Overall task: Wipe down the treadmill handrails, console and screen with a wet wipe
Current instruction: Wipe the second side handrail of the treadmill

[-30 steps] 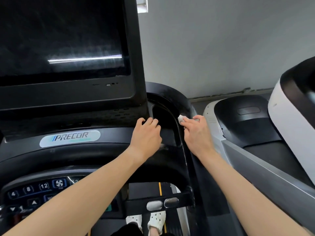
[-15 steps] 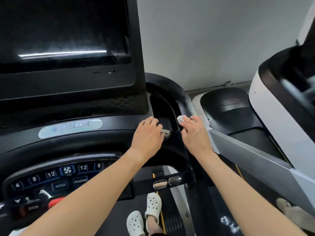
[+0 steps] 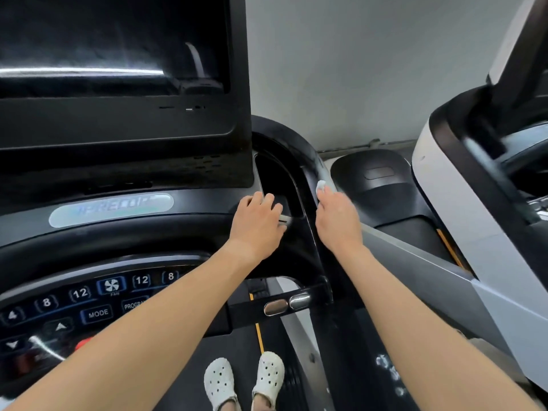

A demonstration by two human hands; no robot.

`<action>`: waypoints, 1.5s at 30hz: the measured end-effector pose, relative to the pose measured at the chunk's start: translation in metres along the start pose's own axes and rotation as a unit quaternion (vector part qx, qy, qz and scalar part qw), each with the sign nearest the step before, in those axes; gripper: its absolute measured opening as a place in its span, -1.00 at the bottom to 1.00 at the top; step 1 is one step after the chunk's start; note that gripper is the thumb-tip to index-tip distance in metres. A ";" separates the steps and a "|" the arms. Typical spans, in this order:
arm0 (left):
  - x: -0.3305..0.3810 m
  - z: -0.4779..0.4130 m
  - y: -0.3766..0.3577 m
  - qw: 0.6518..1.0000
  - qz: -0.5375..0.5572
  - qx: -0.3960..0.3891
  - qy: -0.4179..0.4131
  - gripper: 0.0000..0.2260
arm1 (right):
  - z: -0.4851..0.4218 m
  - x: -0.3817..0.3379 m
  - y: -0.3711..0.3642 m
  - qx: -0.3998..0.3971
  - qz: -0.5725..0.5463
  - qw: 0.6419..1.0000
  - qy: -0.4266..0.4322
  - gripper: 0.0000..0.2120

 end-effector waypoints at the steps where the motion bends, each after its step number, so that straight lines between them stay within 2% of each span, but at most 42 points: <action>1: 0.000 -0.001 0.001 1.000 -0.004 -0.007 0.000 -0.62 | 0.007 -0.005 0.002 0.001 0.013 1.000 0.014 -0.60; 3: 0.001 -0.005 0.002 1.000 -0.009 -0.017 0.002 -0.62 | 0.027 -0.009 -0.005 -0.027 0.063 0.995 0.071 -0.52; 7: 0.003 -0.013 0.004 0.999 -0.019 -0.036 0.006 -0.60 | 0.050 -0.009 -0.013 -0.080 0.094 0.986 0.109 -0.46; 14: 0.006 -0.019 0.005 0.998 -0.032 -0.060 0.016 -0.56 | -0.026 0.008 -0.034 -0.115 0.027 0.993 0.029 -0.43; 20: 0.018 -0.031 0.004 0.994 -0.053 -0.090 0.024 -0.55 | 0.004 0.004 -0.024 -0.085 0.029 0.995 0.036 -0.42; 23: 0.019 -0.035 0.001 0.992 -0.065 -0.109 0.024 -0.54 | 0.019 0.008 -0.032 -0.116 0.046 0.990 0.070 -0.41; 31: 0.017 -0.035 -0.001 0.989 -0.076 -0.124 0.041 -0.52 | -0.060 0.021 -0.057 -0.138 -0.002 0.987 0.083 -0.36; 34: 0.019 -0.035 -0.003 0.988 -0.070 -0.128 0.043 -0.53 | -0.043 0.015 -0.044 -0.097 -0.017 0.990 0.098 -0.50; 38: 0.020 -0.034 -0.005 0.989 -0.074 -0.128 0.027 -0.52 | -0.018 0.012 -0.036 -0.068 -0.068 0.990 0.104 -0.45; 42: 0.019 -0.031 -0.005 0.989 -0.077 -0.121 0.019 -0.53 | -0.056 -0.004 -0.043 -0.076 -0.016 0.987 0.144 -0.51; 45: 0.020 -0.028 -0.004 0.991 -0.077 -0.108 0.017 -0.54 | -0.080 -0.015 -0.049 -0.101 0.008 0.986 0.132 -0.52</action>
Point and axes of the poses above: each hand's wrist, its own z-axis away from the middle knuckle, its own y-axis out of the back of the hand, x = y × z, the point moved 8 cm from there along -z, towards the middle knuckle, and after that the axes turned 1 degree about y, right-handed, at the moved point
